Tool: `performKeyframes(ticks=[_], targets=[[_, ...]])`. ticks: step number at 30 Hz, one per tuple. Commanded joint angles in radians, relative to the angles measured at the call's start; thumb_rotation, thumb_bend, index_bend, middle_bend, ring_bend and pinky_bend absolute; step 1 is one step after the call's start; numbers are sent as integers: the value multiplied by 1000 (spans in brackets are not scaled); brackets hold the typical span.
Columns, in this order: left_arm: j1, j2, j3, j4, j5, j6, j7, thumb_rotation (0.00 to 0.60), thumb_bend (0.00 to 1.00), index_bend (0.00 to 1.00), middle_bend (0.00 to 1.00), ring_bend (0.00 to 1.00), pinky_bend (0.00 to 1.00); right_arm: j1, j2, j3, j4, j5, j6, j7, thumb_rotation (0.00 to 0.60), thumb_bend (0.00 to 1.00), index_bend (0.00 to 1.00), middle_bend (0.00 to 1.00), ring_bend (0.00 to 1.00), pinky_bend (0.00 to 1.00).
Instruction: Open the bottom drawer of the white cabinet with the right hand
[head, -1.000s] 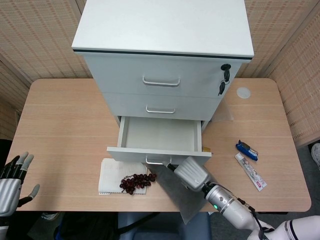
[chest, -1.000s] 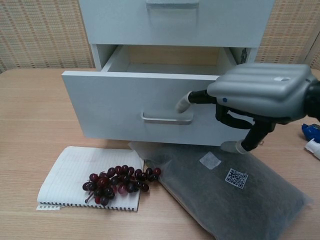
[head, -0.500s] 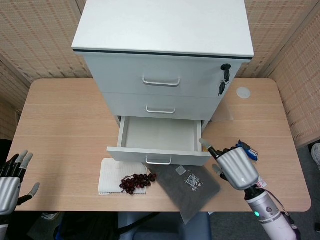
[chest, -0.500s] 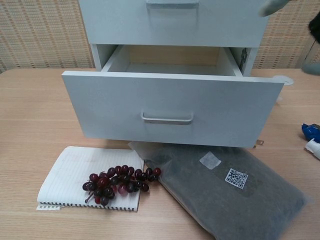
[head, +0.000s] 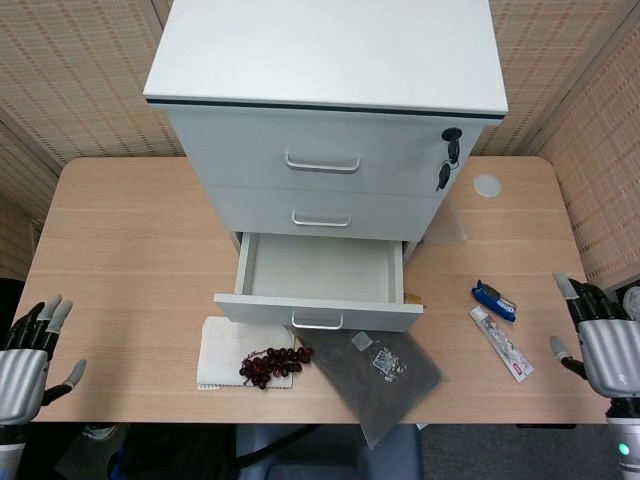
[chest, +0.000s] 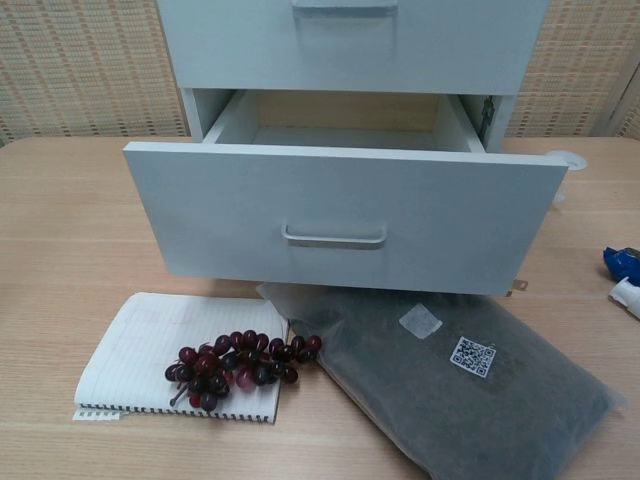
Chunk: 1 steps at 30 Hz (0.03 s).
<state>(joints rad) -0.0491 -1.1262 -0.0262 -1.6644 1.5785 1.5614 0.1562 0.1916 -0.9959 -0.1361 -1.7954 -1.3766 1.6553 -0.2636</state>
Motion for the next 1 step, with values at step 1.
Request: performKeyframes(ticks=[1], targets=[[1, -1, 1, -4, 3, 3, 5, 600, 290, 3, 0, 5, 126, -52, -24, 3, 63, 10, -4, 73, 600, 263, 0, 38, 44, 238]])
